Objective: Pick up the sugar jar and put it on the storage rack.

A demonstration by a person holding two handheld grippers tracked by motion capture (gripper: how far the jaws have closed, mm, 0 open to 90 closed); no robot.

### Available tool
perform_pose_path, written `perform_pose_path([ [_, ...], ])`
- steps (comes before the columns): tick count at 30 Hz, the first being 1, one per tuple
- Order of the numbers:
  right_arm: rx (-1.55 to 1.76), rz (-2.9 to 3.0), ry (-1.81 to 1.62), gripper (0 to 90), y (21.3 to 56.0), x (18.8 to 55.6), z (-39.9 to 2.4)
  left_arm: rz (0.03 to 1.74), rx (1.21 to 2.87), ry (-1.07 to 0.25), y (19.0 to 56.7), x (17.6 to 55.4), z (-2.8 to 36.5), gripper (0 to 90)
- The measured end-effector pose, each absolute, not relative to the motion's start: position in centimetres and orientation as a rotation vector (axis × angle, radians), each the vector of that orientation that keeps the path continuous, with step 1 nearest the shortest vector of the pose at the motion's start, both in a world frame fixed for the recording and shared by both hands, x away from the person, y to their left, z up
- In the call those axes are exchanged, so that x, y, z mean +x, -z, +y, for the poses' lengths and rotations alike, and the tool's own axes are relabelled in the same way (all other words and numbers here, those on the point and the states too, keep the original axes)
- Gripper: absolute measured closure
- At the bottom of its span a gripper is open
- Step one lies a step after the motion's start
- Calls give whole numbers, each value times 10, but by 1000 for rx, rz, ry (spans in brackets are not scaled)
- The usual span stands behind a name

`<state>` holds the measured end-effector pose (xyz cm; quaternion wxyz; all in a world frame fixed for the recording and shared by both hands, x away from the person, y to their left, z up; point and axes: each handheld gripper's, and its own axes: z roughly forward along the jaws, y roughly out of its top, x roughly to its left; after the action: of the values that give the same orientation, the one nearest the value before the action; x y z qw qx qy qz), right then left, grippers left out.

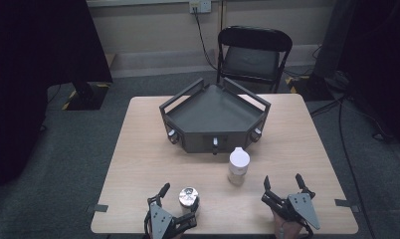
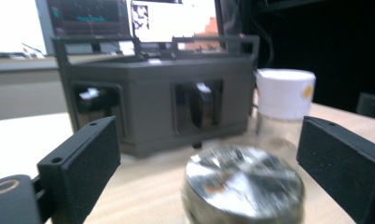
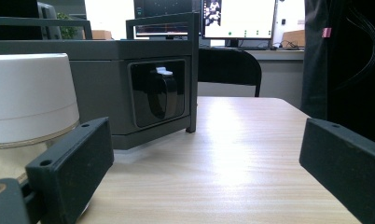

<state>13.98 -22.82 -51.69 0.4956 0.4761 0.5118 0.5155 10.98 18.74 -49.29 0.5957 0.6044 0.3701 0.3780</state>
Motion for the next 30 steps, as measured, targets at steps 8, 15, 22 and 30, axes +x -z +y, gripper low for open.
perform_pose_path([
  [8, 1153, 1239, -1250, 17, 517, 140, -228, 881, 1430, -870, 504, 107, 180, 218],
  [15, 1154, 1239, -1249, 18, 517, 140, -228, 863, 1440, -852, 504, 108, 182, 308],
  [22, 1153, 1237, -1248, 18, 517, 140, -228, 857, 1440, -852, 505, 108, 182, 336],
  [30, 1153, 1239, -1248, 18, 517, 140, -228, 863, 1432, -867, 506, 107, 179, 346],
])
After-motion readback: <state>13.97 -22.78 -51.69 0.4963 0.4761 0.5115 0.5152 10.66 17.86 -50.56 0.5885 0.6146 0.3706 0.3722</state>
